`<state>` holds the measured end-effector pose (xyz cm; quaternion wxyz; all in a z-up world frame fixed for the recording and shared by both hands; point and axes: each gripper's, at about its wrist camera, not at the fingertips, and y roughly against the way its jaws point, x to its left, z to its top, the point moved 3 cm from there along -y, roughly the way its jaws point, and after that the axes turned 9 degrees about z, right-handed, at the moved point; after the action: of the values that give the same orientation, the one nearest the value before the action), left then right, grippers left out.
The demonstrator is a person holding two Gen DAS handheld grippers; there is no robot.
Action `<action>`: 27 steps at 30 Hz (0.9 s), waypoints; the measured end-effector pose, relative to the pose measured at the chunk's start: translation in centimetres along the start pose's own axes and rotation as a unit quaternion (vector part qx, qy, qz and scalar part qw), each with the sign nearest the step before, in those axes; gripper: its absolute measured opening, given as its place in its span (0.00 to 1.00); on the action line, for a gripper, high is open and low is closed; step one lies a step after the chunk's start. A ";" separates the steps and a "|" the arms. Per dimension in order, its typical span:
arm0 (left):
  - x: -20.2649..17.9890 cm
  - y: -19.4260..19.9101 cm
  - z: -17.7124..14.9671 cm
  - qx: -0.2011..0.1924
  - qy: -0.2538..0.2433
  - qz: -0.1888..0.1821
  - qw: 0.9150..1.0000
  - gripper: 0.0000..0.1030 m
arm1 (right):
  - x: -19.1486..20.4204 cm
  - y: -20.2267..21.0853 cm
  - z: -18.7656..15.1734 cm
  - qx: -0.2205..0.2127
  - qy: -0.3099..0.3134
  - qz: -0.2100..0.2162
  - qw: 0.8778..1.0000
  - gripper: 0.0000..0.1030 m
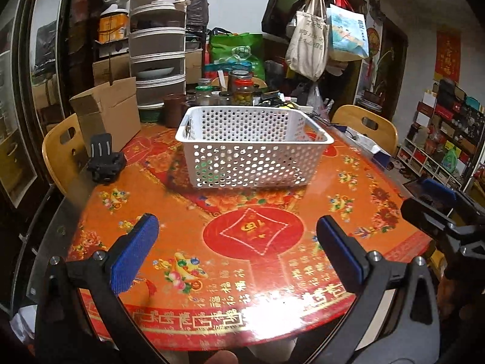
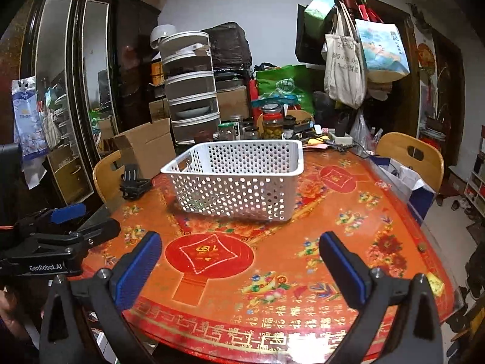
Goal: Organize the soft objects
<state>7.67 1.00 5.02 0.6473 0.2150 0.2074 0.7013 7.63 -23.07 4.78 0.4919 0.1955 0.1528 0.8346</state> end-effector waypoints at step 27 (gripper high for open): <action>-0.4 9.1 3.3 -0.020 -0.018 0.027 0.999 1.00 | 1.5 6.3 2.8 0.019 0.014 0.005 1.000 1.00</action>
<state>2.10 -0.05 12.91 0.6360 0.2197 0.1760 0.7185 3.51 -24.55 10.33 0.4813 0.1936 0.1747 0.8369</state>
